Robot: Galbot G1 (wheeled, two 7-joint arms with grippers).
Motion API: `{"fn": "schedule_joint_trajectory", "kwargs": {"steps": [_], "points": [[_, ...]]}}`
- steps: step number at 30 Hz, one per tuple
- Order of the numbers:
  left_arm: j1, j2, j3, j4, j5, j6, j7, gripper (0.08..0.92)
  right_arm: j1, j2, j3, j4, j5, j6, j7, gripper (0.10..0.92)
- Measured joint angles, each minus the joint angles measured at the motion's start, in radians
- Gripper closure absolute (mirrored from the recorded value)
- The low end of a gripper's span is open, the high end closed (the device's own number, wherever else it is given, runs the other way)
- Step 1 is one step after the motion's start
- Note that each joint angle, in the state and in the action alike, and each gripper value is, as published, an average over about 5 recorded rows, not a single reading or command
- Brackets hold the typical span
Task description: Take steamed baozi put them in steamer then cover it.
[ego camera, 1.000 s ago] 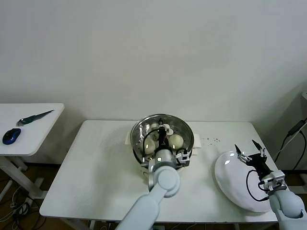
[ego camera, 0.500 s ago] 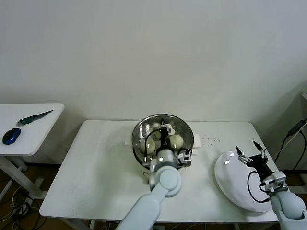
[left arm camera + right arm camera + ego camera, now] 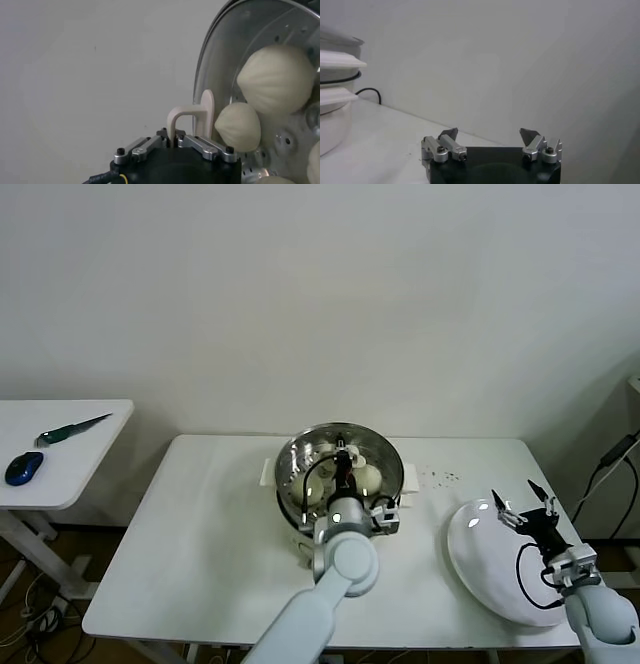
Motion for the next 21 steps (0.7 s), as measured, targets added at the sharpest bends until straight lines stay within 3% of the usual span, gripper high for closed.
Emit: {"fn": "schedule_joint_trajectory", "kwargs": {"steps": [9,21], "points": [[0.004,0.000,0.005,0.001,-0.008,0.000,-0.005,0.830,-0.001,0.000,0.008,-0.002,0.000,0.000,-0.004,0.203],[0.030,0.000,0.031,-0.086,-0.015,-0.001,0.045,0.505,-0.002,-0.002,0.015,-0.007,0.003,-0.010,-0.008,0.203]]}}
